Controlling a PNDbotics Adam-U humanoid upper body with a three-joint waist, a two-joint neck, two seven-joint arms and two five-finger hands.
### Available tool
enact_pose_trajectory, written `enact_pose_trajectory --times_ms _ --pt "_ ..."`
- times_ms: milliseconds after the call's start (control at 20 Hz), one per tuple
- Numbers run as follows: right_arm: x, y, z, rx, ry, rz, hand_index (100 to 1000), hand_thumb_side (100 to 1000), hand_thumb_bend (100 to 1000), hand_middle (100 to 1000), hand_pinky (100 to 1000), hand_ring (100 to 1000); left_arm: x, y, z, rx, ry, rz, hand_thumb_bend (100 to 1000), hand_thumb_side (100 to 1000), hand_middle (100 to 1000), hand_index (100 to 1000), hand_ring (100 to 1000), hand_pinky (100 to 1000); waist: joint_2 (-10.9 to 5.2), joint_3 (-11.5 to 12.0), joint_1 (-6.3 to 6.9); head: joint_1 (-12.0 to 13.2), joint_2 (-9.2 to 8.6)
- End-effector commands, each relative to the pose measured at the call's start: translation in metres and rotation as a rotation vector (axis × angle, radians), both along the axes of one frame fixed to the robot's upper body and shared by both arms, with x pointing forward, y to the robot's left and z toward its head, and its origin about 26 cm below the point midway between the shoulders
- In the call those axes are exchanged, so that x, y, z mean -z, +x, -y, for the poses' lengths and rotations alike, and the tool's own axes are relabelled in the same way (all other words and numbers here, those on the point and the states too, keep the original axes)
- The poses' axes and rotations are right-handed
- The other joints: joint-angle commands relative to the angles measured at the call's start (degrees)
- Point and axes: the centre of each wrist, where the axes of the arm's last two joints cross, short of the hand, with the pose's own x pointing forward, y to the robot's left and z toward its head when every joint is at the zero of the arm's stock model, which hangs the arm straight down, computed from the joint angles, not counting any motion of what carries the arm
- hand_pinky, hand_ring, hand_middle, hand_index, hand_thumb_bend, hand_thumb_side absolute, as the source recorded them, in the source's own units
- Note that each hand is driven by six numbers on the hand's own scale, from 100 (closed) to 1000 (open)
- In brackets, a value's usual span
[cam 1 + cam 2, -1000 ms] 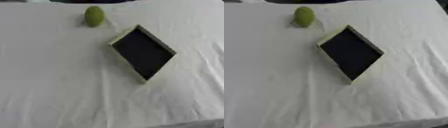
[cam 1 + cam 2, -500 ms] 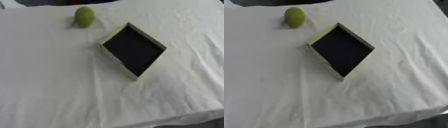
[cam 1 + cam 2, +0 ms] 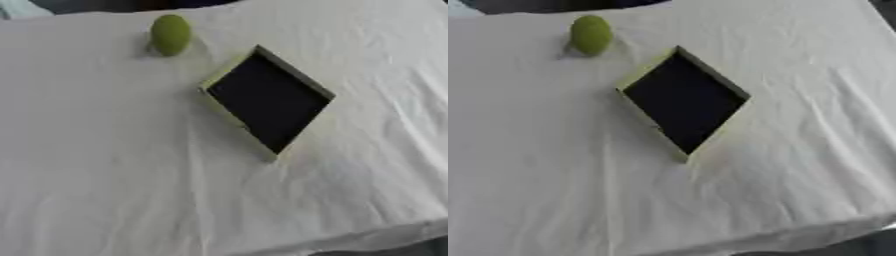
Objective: Pick up objects on the table and place them in the box.
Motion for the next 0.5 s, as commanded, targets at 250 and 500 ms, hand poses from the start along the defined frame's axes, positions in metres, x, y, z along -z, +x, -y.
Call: enact_pose_trajectory --times_ms 250,500 --pt "-0.011 -0.005 0.000 -0.004 -0.030 0.029 822 171 100 712 809 690 -0.025 -0.010 0.004 -0.074 0.123 0.026 224 372 653 745 786 754 -1.55 -0.2 0.06 1.1 0.51" --pt "-0.012 -0.005 -0.002 -0.011 -0.036 0.028 822 173 100 712 809 689 -0.033 -0.004 0.007 -0.185 0.232 -0.030 211 378 659 748 792 763 -1.51 -0.5 0.61 6.2 -0.20"
